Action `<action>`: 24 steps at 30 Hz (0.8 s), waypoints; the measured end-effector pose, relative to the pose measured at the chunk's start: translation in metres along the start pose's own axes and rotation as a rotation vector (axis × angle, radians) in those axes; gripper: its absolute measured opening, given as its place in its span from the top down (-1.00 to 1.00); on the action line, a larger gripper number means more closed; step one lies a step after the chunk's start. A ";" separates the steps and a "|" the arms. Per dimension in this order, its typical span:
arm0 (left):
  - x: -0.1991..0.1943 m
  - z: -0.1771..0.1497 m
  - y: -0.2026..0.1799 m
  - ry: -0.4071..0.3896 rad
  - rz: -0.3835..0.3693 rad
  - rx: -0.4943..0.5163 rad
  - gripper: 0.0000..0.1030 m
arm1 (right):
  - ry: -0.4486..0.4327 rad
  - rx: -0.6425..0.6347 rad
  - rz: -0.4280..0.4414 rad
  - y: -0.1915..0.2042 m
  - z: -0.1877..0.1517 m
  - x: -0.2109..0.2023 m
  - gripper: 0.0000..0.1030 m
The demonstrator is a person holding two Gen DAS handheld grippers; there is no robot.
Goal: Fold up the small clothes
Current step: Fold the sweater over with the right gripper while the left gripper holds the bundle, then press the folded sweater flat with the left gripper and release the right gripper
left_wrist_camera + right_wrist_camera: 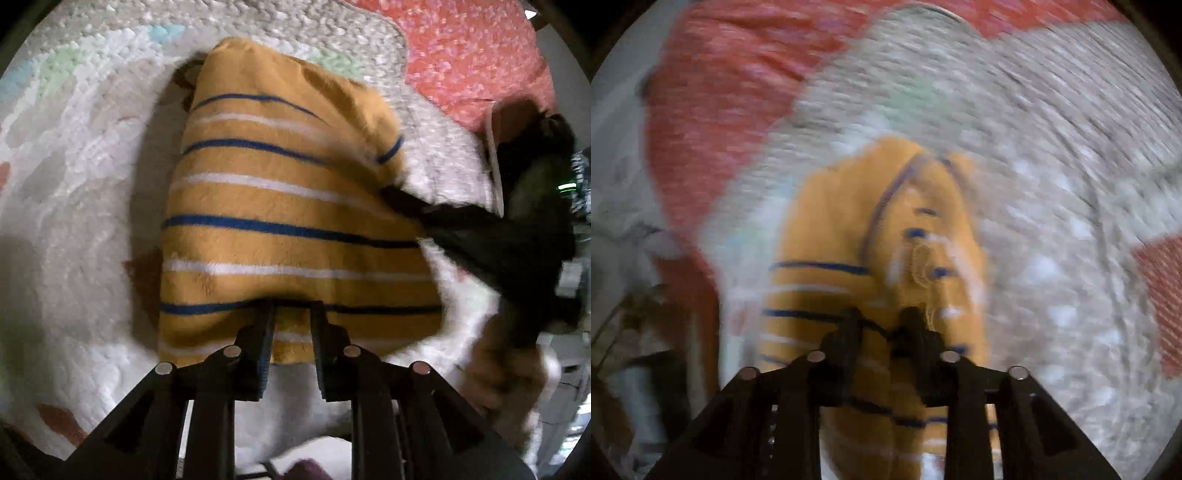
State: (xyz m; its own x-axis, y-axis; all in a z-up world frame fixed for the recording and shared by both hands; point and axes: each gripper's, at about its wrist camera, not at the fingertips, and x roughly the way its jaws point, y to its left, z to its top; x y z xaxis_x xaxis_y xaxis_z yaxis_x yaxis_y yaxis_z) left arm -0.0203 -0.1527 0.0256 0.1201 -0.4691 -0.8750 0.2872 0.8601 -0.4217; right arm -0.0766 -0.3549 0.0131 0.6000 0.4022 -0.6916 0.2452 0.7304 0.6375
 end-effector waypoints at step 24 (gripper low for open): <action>0.014 0.082 0.060 -0.018 -0.085 -0.060 0.12 | -0.033 -0.116 0.003 0.046 0.011 0.035 0.17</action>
State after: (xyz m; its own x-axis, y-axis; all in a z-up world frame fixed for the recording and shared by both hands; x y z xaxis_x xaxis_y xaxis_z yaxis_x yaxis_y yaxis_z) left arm 0.0766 -0.1243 0.0079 0.1147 -0.5441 -0.8311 0.2401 0.8270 -0.5083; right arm -0.0362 -0.3135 0.0218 0.6260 0.3873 -0.6768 0.1547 0.7890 0.5946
